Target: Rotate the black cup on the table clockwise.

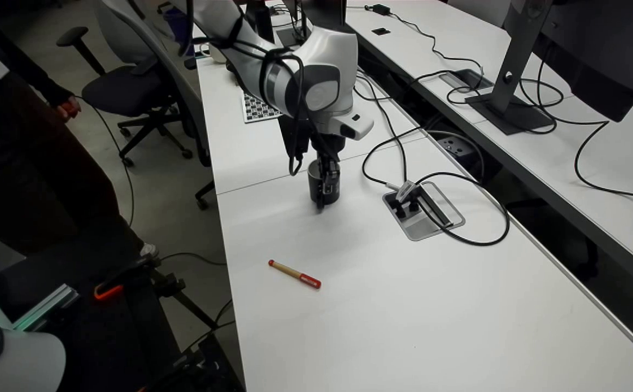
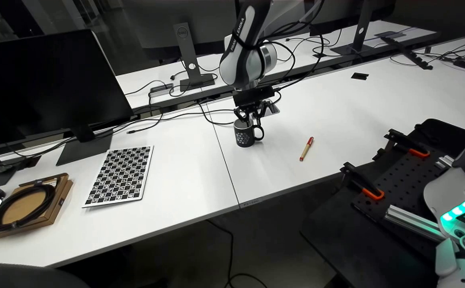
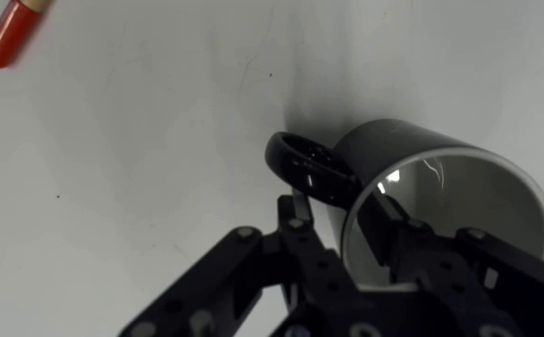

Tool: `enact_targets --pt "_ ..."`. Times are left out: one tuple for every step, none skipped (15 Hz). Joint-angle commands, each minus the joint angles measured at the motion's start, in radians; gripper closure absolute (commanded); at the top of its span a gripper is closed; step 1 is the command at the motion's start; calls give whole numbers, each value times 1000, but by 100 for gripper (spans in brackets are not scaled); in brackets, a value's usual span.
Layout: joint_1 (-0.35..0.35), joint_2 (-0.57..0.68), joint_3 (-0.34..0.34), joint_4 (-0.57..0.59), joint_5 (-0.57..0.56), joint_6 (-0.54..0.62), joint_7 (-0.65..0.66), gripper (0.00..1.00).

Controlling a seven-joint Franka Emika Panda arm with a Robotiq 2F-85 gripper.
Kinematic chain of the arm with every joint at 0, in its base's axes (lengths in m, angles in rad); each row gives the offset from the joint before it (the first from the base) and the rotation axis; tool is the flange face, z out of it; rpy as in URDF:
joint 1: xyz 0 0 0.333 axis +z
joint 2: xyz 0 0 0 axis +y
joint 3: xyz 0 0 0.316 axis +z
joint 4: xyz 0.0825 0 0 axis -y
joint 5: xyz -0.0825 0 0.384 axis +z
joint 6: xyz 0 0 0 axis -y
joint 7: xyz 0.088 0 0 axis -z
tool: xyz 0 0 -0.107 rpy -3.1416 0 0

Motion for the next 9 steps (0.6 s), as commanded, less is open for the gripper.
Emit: enact_targets --pt "5 28 2 38 27 -10 -24 95" --pt "6 29 3 38 27 -10 -24 100" --pt "5 28 4 38 30 -10 -21 100" --pt "6 28 3 40 35 -14 -14 100" --pt "7 27 2 40 39 -17 -5 97" --pt "6 26 3 37 51 -14 6 97" --pt "5 25 4 35 67 -13 21 97" --pt "3 26 7 34 84 -12 32 97" --pt "2 27 9 33 104 -10 47 97"
